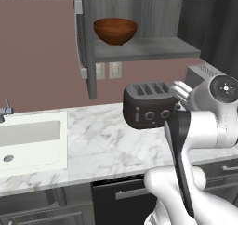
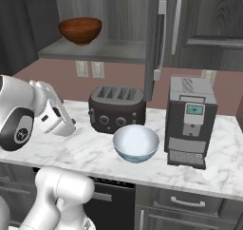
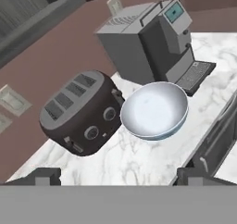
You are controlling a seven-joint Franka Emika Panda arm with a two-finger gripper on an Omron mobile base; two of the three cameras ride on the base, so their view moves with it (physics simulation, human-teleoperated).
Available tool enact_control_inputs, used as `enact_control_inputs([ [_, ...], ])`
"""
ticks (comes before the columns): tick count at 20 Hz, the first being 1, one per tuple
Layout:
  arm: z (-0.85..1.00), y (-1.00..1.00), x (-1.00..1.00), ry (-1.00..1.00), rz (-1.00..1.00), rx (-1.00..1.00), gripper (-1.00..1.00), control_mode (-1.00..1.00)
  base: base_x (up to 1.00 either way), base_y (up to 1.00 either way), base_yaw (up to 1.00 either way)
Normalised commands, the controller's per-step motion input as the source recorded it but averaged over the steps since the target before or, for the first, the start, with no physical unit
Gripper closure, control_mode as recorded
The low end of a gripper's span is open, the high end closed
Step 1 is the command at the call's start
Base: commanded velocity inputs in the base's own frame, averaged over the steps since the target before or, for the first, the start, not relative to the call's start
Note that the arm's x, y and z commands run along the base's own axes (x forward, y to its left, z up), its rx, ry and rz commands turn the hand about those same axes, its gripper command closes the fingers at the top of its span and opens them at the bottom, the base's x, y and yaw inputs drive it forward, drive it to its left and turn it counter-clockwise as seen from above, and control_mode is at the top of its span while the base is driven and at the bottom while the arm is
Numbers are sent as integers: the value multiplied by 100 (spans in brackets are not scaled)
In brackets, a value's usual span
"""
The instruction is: Open the cabinet. Pick the bowls from the counter and place them in the cabinet. Then close the cabinet.
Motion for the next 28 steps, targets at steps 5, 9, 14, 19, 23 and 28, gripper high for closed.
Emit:
enact_control_inputs([
  [5,-7,-2,-3,2,-10,0,-100,-100,0,0,0],
  [9,0,5,0,-4,1,-2,-100,-100,0,0,0],
  [14,-21,1,0,-15,2,0,-100,-100,0,0,0],
  [19,-33,0,0,-20,-5,0,-100,-100,0,0,0],
  [23,-36,0,0,-18,-19,5,-100,-100,0,0,0],
  [28,-31,6,0,-20,-35,8,-100,-100,0,0,0],
])
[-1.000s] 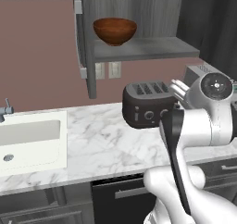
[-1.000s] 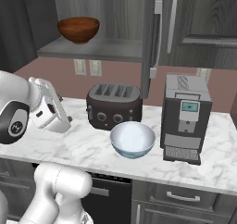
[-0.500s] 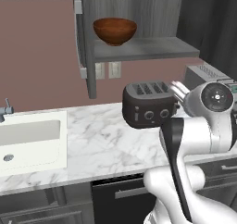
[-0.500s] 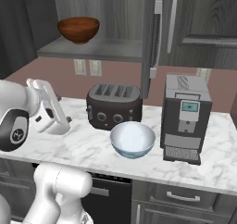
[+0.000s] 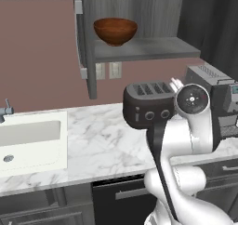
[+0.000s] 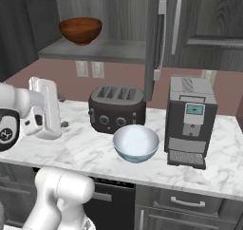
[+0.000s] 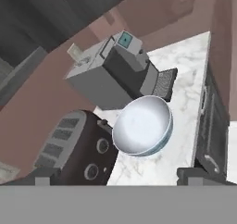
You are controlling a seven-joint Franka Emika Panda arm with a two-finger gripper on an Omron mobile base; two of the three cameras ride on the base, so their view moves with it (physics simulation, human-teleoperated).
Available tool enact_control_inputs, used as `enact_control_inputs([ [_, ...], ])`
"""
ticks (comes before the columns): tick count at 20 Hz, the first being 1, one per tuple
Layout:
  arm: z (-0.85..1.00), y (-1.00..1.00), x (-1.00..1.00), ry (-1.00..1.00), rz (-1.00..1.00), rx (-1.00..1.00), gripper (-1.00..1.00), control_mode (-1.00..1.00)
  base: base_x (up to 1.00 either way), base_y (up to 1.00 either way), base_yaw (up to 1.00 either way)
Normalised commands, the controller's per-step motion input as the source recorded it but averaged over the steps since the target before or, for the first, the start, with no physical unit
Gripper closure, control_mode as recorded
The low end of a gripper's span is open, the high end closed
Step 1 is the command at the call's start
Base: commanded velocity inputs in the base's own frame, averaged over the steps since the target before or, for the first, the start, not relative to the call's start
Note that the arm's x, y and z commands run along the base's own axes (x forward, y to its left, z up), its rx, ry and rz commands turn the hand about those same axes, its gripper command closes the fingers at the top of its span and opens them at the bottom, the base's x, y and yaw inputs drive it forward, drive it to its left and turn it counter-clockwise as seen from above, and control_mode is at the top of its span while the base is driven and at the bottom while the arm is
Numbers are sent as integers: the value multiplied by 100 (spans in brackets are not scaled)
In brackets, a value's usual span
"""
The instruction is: Open the cabinet. Pick the bowls from the counter and place them in the cabinet. Then close the cabinet.
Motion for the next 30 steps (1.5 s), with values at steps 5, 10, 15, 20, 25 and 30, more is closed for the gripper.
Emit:
enact_control_inputs([
  [5,-36,0,0,-19,-47,8,-100,-100,0,0,0],
  [10,-33,0,0,-28,-39,14,-100,-100,0,0,0],
  [15,-34,-13,0,-26,-30,22,-100,-100,0,0,0],
  [20,-29,-7,0,-18,-22,17,-100,-100,0,0,0],
  [25,-30,-13,2,-14,-3,15,-100,-100,0,0,0],
  [30,-30,-19,11,-2,5,13,-100,-100,0,0,0],
])
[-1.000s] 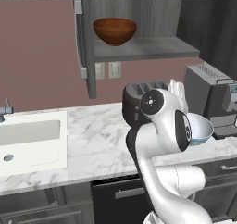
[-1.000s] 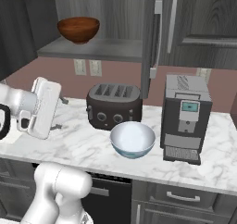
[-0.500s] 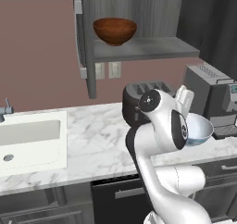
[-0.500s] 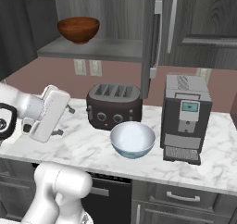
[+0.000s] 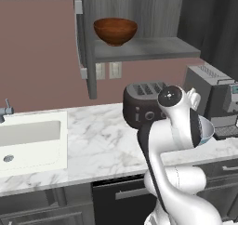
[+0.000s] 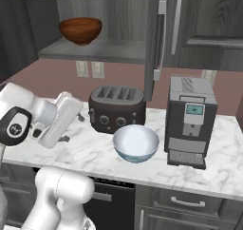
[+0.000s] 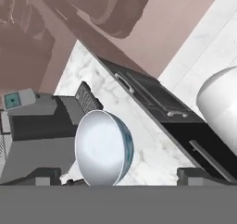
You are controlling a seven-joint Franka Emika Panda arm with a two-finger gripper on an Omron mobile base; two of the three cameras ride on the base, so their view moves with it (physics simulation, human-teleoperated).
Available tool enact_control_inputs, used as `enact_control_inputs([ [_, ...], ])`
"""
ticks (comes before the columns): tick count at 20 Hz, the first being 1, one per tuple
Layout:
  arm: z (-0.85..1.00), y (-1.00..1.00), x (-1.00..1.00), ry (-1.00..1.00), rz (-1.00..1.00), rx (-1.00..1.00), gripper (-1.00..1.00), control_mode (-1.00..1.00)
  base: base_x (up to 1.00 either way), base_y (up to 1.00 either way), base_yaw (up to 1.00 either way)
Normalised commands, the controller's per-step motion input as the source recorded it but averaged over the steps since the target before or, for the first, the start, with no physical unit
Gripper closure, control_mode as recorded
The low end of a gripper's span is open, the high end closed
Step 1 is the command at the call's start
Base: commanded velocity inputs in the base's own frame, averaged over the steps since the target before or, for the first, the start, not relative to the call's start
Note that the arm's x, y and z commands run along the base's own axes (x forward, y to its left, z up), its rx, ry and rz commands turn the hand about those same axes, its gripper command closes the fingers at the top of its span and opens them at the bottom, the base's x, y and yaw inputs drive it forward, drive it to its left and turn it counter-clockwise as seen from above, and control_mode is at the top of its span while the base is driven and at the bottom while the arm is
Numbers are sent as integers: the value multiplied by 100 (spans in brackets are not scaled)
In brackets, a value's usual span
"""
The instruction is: Open the cabinet. Pick the bowls from the counter and place them in the cabinet. Then close the cabinet.
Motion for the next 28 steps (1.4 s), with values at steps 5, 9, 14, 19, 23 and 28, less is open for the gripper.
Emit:
enact_control_inputs([
  [5,-33,-17,12,-3,5,7,-100,-100,0,0,0],
  [9,-28,-9,19,-6,6,0,-100,-100,0,0,0],
  [14,-25,-3,29,-2,3,0,-100,-100,0,0,0],
  [19,-28,-5,29,0,0,0,-100,-100,0,0,0],
  [23,-24,0,21,-5,0,0,-100,-100,0,0,0],
  [28,-22,-6,0,-5,0,1,-100,-100,0,0,0],
])
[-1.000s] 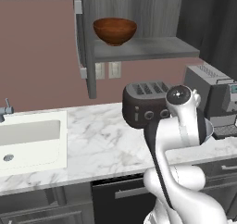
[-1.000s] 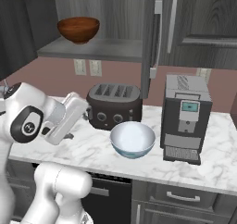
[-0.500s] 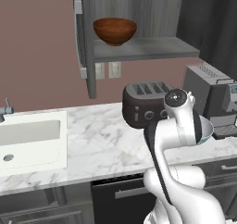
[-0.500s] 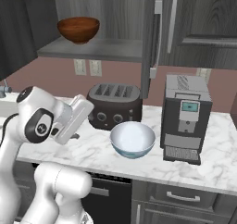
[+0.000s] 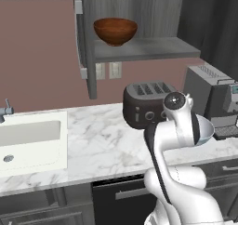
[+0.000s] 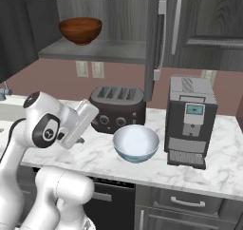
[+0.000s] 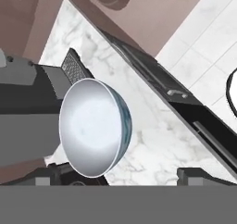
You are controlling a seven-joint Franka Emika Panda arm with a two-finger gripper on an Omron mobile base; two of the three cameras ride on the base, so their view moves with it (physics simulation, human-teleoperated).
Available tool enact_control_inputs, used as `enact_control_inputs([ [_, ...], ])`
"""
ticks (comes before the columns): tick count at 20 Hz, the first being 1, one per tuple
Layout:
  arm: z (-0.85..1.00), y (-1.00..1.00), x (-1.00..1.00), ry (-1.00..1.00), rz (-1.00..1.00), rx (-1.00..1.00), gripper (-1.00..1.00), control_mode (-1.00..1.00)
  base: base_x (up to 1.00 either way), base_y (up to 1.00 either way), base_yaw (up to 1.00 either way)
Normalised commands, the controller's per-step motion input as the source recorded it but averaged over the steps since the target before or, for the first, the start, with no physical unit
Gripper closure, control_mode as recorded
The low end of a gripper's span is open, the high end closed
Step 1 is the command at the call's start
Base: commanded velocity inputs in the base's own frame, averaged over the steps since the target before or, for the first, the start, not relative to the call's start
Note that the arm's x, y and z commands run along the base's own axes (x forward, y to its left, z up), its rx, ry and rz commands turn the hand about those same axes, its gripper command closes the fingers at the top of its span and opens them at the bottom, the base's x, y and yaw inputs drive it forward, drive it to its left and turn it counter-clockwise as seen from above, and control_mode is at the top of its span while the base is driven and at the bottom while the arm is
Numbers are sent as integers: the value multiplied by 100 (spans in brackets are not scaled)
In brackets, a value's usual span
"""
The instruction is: Open the cabinet. Pick the bowls from the counter and place them in the cabinet. Then close the cabinet.
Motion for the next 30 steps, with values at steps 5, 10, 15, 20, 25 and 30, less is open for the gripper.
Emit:
enact_control_inputs([
  [5,-34,-4,2,-3,-1,15,-100,-100,0,0,0],
  [10,-38,-10,7,-4,-3,16,-100,-100,0,0,0],
  [15,-22,-2,12,-4,-1,1,-100,-100,0,0,0],
  [20,-19,0,17,-4,0,0,-100,-100,0,0,0],
  [25,-18,0,24,0,0,0,-100,-100,0,0,0],
  [30,-14,-4,27,0,-2,0,-100,-100,0,0,0],
])
